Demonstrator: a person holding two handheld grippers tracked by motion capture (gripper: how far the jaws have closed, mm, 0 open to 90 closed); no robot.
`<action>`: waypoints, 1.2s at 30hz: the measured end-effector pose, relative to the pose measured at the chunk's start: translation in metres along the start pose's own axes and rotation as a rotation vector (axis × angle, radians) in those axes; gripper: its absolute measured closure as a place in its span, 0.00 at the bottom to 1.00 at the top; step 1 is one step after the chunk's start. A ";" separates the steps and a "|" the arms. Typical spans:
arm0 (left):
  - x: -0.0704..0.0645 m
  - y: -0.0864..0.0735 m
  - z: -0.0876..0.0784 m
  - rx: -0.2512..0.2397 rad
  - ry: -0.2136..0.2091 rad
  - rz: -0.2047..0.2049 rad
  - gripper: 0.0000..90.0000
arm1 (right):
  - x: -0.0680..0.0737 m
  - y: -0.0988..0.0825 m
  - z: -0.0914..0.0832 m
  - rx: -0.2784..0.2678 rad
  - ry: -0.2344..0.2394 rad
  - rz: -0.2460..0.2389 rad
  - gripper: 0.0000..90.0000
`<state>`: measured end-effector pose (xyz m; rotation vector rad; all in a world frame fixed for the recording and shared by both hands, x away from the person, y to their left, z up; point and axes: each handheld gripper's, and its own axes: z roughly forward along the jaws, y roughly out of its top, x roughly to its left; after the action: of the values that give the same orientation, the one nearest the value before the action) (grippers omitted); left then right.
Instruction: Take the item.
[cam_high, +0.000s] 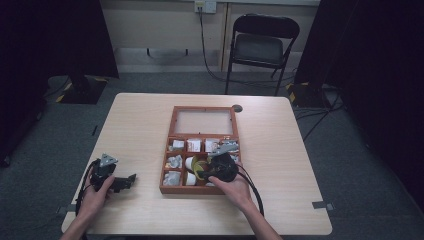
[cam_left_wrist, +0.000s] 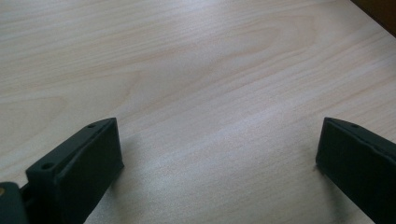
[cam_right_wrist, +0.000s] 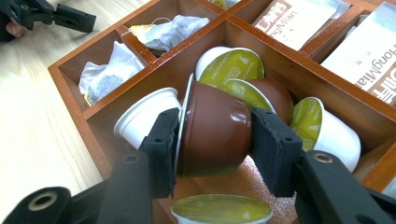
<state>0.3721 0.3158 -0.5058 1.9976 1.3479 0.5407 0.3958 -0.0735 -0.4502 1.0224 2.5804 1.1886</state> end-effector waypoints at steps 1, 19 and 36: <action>0.000 0.000 0.000 0.000 0.000 0.000 0.00 | 0.000 0.000 0.000 -0.003 0.000 -0.002 0.60; 0.000 0.000 0.000 0.000 0.000 0.000 0.00 | -0.001 0.004 -0.016 -0.077 0.009 -0.021 0.60; 0.000 0.000 0.000 0.000 0.000 0.001 0.00 | -0.004 0.009 -0.035 -0.128 -0.001 -0.017 0.60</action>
<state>0.3721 0.3159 -0.5057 1.9982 1.3473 0.5405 0.3900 -0.0939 -0.4204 0.9726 2.4704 1.3283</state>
